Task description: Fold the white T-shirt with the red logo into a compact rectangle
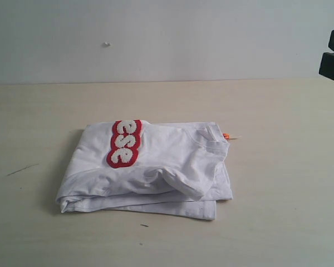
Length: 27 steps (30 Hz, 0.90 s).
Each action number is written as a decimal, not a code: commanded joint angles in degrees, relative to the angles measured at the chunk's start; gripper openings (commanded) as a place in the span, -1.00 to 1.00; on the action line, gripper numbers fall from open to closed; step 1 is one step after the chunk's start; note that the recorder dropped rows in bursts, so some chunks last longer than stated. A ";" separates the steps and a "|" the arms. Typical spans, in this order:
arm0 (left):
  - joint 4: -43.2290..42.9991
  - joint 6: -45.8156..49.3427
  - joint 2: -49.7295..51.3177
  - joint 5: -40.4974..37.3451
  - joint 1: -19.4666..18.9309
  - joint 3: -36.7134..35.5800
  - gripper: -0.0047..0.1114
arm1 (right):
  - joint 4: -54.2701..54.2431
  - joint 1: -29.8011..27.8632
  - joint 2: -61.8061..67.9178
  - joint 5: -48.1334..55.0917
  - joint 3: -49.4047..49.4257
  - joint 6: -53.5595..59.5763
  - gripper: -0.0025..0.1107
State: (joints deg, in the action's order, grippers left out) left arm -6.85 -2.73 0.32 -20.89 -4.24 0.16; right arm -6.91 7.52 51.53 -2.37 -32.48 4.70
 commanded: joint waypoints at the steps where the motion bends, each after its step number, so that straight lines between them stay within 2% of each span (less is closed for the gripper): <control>1: 0.56 -0.53 -0.32 0.50 -0.14 -0.16 -0.92 | 4.32 -0.53 -2.33 5.53 0.26 4.13 -0.96; 4: 0.56 -0.53 -0.32 0.50 -0.14 -0.16 -0.92 | 5.91 -2.82 -7.57 15.10 0.26 5.77 -0.96; 12: 0.56 -0.53 -0.32 0.50 -0.14 -0.16 -0.92 | 5.90 -9.25 -19.95 27.54 0.46 3.55 -0.96; 19: 0.46 -0.52 -0.32 0.50 -0.14 -0.16 -0.92 | 6.10 -13.40 -37.76 25.86 12.58 1.35 -0.96; 27: 0.46 -0.52 -0.32 0.50 -0.14 -0.16 -0.92 | 5.82 -19.52 -51.19 19.18 23.18 -1.15 -0.96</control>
State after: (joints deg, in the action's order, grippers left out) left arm -6.85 -2.73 0.32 -20.89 -4.24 0.16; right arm -1.15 -10.55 2.61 19.27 -10.67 4.41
